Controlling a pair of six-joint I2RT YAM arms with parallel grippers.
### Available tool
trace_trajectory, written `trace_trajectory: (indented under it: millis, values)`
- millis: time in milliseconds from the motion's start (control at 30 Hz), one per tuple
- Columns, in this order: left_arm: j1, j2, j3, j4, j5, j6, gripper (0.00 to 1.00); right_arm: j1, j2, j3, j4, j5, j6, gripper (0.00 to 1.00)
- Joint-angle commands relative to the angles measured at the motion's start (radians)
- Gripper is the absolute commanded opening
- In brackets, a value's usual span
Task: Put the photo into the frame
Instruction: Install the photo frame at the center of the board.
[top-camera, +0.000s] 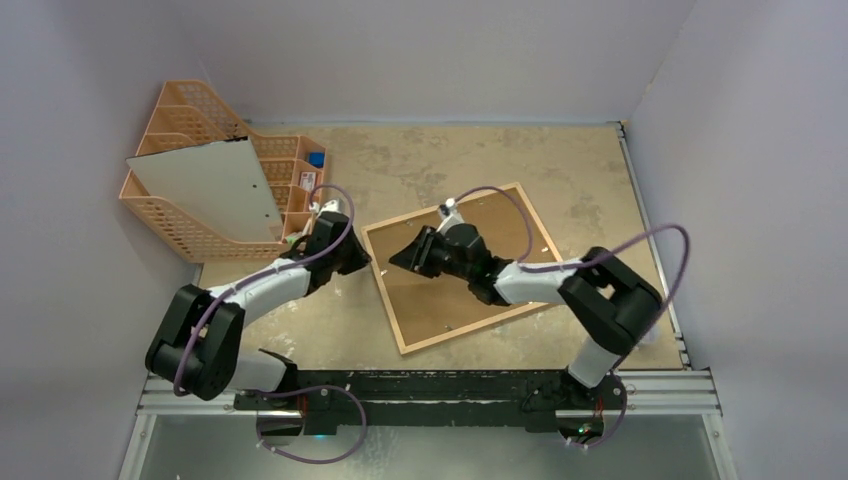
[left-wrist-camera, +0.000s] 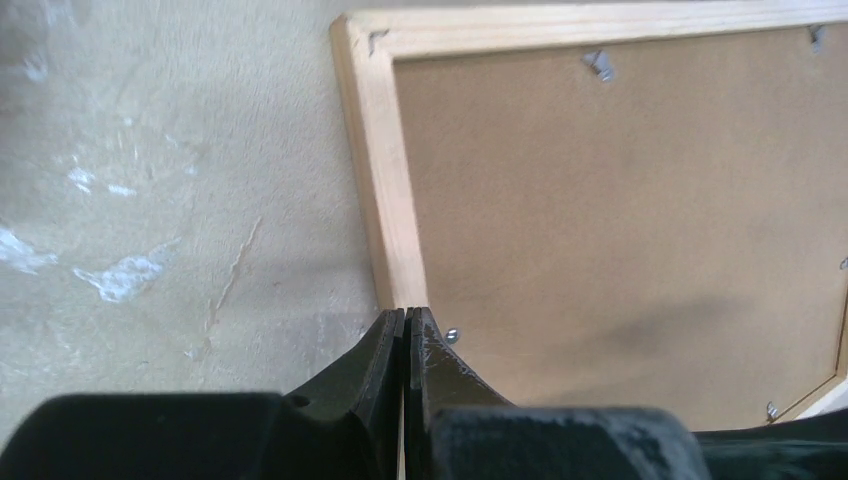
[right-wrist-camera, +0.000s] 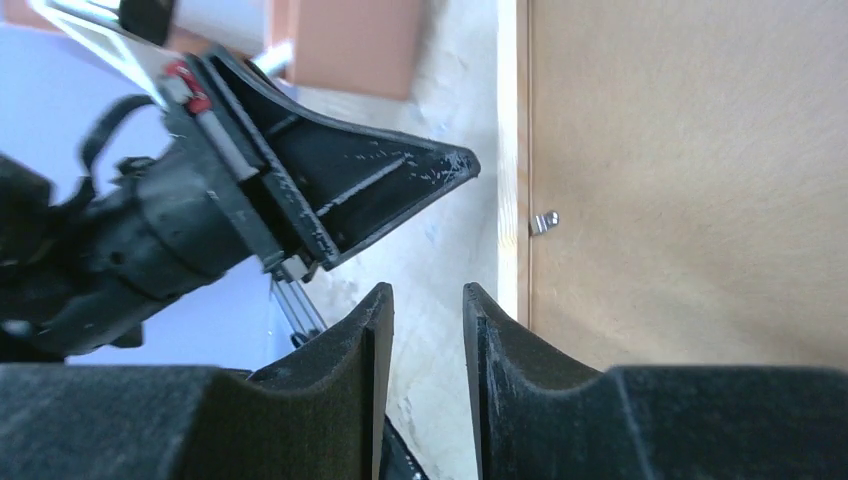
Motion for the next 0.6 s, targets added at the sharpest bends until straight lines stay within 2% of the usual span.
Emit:
trace_trajectory:
  millis: [0, 67, 167, 267, 333, 467, 567]
  values:
    - [-0.003, -0.058, 0.121, -0.104, -0.061, 0.105, 0.02, -0.096, -0.161, -0.077, -0.075, 0.014, -0.070, 0.35]
    - [-0.003, -0.059, 0.160, -0.117, -0.075, 0.136, 0.08, -0.152, -0.232, -0.109, -0.166, 0.024, -0.071, 0.35]
    - [-0.003, -0.028, 0.226, -0.110, -0.077, 0.187, 0.27, -0.199, -0.361, -0.126, -0.351, 0.106, -0.095, 0.40]
    - [-0.003, 0.056, 0.314, -0.090, -0.049, 0.259, 0.39, -0.205, -0.484, -0.117, -0.534, 0.206, -0.132, 0.57]
    - [-0.003, 0.122, 0.377, -0.061, -0.001, 0.318, 0.48, -0.208, -0.561, -0.112, -0.672, 0.258, -0.142, 0.63]
    - [-0.003, 0.282, 0.515, -0.035, 0.051, 0.437, 0.59, -0.217, -0.666, -0.144, -0.854, 0.289, -0.114, 0.69]
    - [-0.003, 0.398, 0.615, -0.033, 0.100, 0.511, 0.64, -0.226, -0.707, -0.181, -0.965, 0.289, -0.068, 0.71]
